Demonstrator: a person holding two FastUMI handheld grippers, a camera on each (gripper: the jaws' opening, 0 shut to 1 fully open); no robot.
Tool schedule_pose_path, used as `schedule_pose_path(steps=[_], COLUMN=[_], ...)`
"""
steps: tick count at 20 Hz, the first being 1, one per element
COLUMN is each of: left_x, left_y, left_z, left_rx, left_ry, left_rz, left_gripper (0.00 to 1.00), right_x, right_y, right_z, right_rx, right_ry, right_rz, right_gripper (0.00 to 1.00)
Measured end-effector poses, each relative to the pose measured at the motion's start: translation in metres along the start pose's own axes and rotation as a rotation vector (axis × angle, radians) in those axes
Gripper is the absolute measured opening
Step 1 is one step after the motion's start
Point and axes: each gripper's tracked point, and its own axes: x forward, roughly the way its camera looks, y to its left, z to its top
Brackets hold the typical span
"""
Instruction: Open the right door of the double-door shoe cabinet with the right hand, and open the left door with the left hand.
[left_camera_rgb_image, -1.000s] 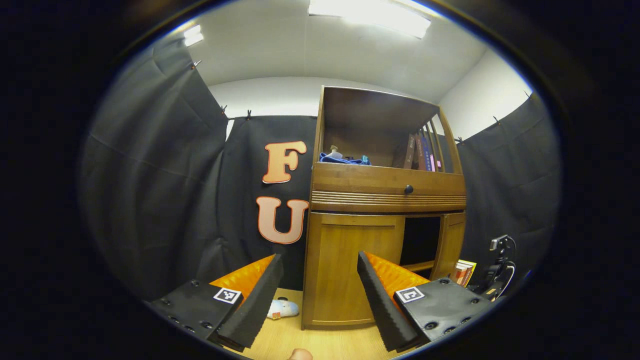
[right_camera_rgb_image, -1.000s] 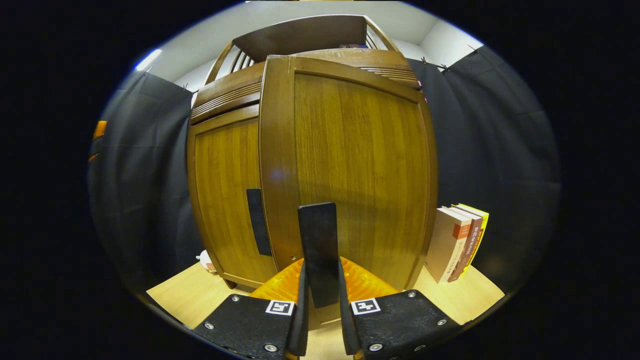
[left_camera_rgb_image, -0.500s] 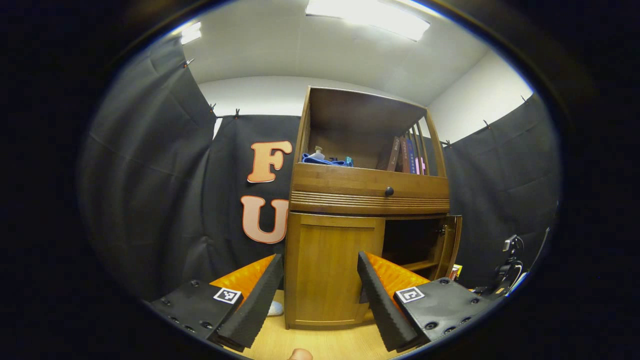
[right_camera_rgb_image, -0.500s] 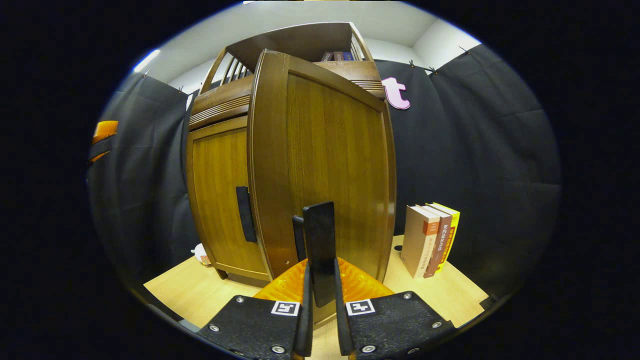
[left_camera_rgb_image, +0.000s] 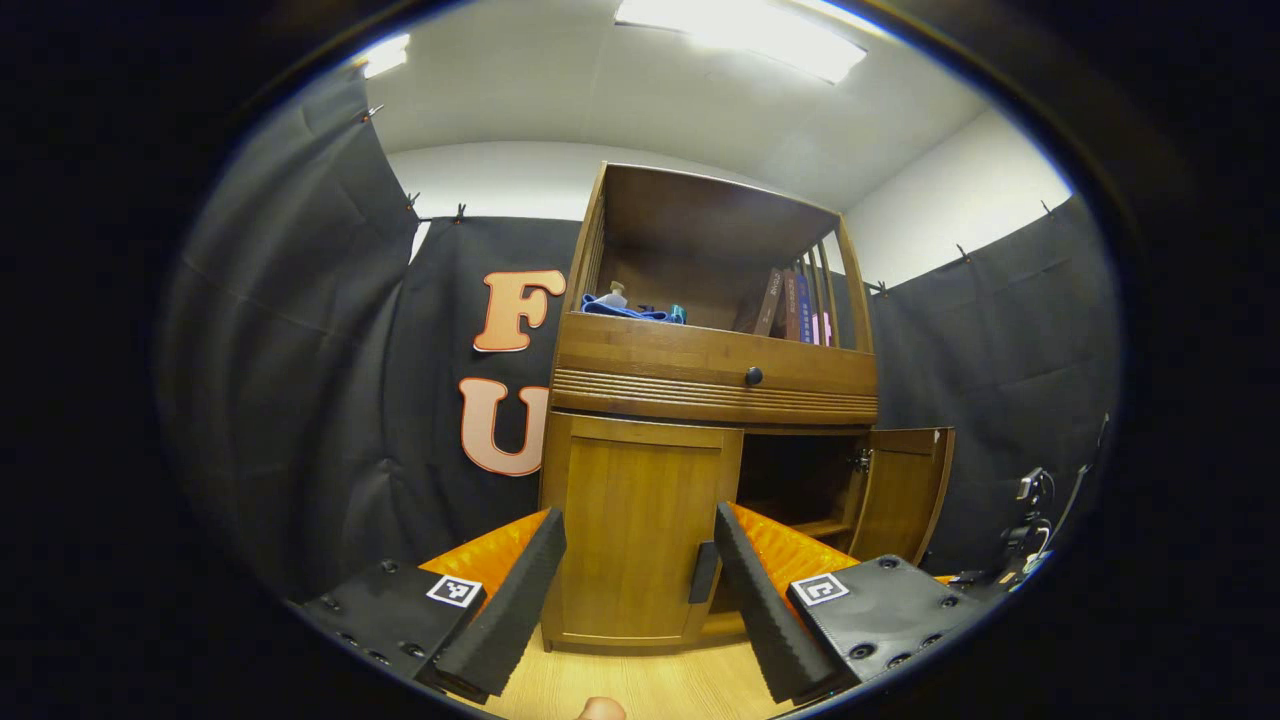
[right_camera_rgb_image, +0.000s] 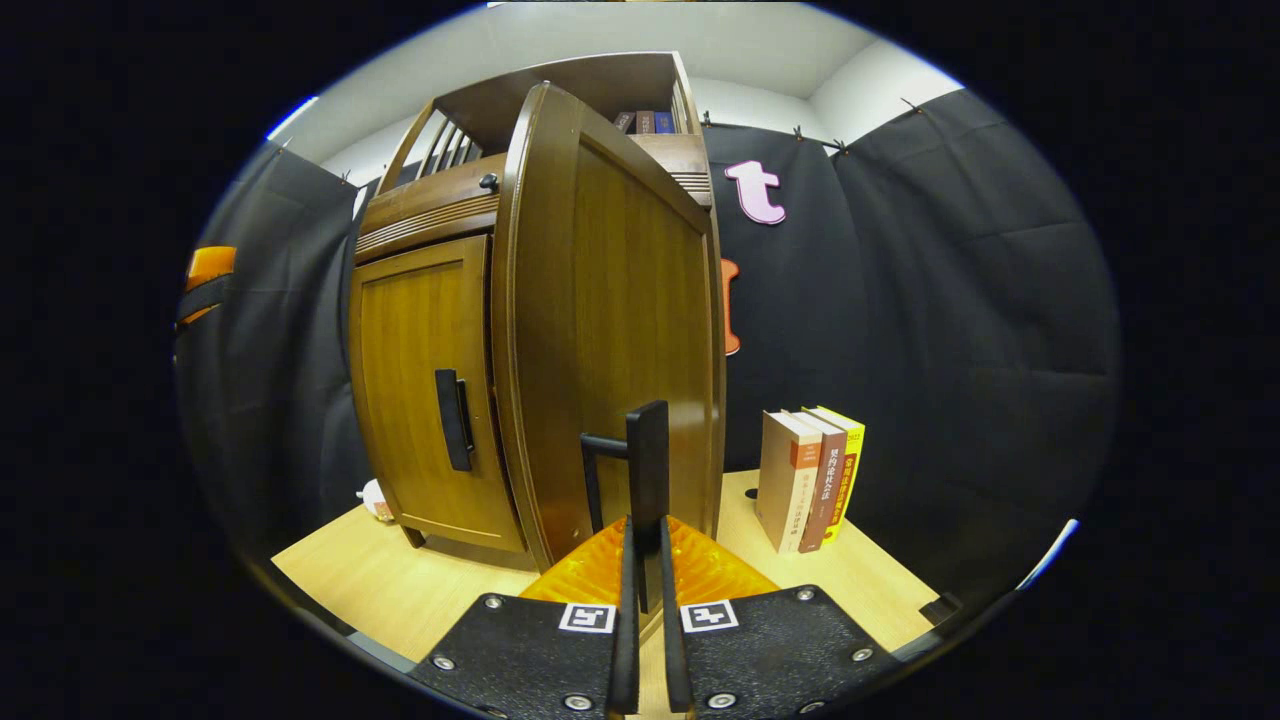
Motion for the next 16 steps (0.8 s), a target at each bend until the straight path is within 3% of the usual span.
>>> schedule_pose_path(steps=[16], left_x=[0.006], left_y=[-0.009], left_z=[-0.005], left_rx=[0.014], left_ry=[0.006], left_rz=[0.005], left_gripper=[0.97], right_x=[-0.011], right_y=[-0.078], right_z=[0.002], right_rx=[-0.019], right_ry=[-0.015], right_rz=[-0.037], right_gripper=[0.10])
